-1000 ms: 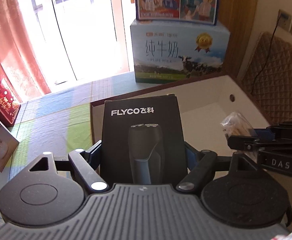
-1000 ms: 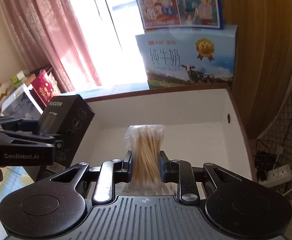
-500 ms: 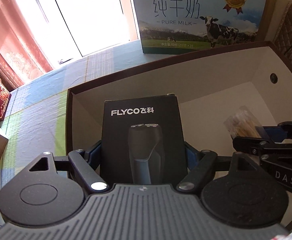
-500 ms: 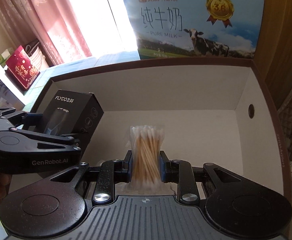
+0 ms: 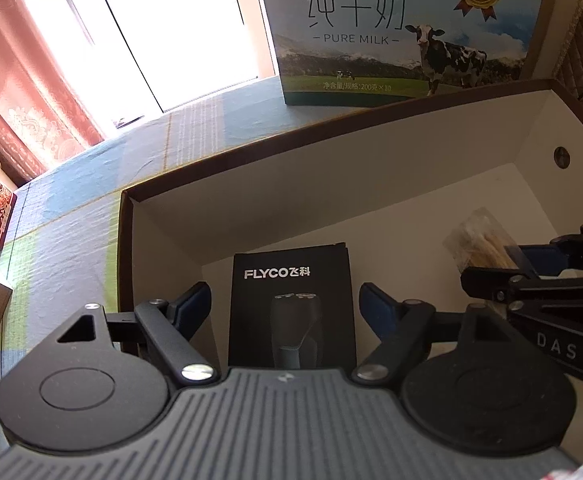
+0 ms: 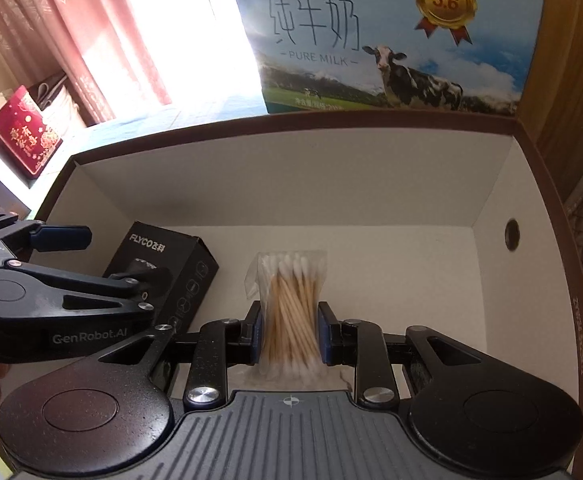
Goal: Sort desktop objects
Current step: 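Carry both items into the cardboard box and open both grippers to release, then withdraw both grippers from the box toward the remaining items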
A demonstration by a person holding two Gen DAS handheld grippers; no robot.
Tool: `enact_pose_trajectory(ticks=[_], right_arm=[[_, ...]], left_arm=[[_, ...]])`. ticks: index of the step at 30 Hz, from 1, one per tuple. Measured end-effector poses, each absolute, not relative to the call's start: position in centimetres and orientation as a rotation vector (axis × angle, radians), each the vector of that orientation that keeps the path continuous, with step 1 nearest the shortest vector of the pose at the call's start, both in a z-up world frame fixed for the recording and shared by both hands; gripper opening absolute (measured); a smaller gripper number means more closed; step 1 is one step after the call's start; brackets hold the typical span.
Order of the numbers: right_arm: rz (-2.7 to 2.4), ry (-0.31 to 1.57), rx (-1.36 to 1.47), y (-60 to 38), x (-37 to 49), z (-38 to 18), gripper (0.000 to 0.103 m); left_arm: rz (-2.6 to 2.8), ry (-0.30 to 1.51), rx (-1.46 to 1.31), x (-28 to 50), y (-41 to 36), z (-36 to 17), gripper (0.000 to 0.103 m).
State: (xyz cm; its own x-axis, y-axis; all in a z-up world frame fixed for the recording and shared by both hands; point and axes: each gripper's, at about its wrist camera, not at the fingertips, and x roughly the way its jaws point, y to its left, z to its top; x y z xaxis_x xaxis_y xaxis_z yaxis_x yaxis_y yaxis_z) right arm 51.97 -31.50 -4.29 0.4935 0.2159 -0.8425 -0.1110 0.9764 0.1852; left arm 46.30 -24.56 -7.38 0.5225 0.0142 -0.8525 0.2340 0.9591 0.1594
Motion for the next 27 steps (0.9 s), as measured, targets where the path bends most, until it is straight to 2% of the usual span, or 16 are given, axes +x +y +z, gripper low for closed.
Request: enact_pose_trajectory(ticks=[1,3,8,12,16,27], right_arm=[[0.193,1.033,0.114,-31.5,52.0,-4.3,0.049],[0.166,1.006,0.120,-31.8,51.8,-4.1,0.069],[0.173,0.987,0.134,-32.4,51.4,-3.5,0.075],[0.173,0.950,0.133,-32.8,50.4,-2.6,0.085],[0.180,0.915,0.127,-33.1,48.8,-1.5,0.093],[0.180,0.842,0.123,-32.8,43.7,1.5,0.101]], left_arm=[[-0.133,1.014,0.269,46.3,-24.5,-7.3,0.081],[-0.110,1.006,0.283,46.2,-24.4,-7.1,0.083],[-0.119,0.998,0.274,45.7,-23.9,-6.6,0.084],[-0.125,0.977,0.269,44.6,-23.6,-5.6,0.089],[-0.129,0.950,0.267,43.1,-23.3,-4.4,0.090],[-0.096,0.892,0.217,37.8,-22.3,-1.7,0.093]])
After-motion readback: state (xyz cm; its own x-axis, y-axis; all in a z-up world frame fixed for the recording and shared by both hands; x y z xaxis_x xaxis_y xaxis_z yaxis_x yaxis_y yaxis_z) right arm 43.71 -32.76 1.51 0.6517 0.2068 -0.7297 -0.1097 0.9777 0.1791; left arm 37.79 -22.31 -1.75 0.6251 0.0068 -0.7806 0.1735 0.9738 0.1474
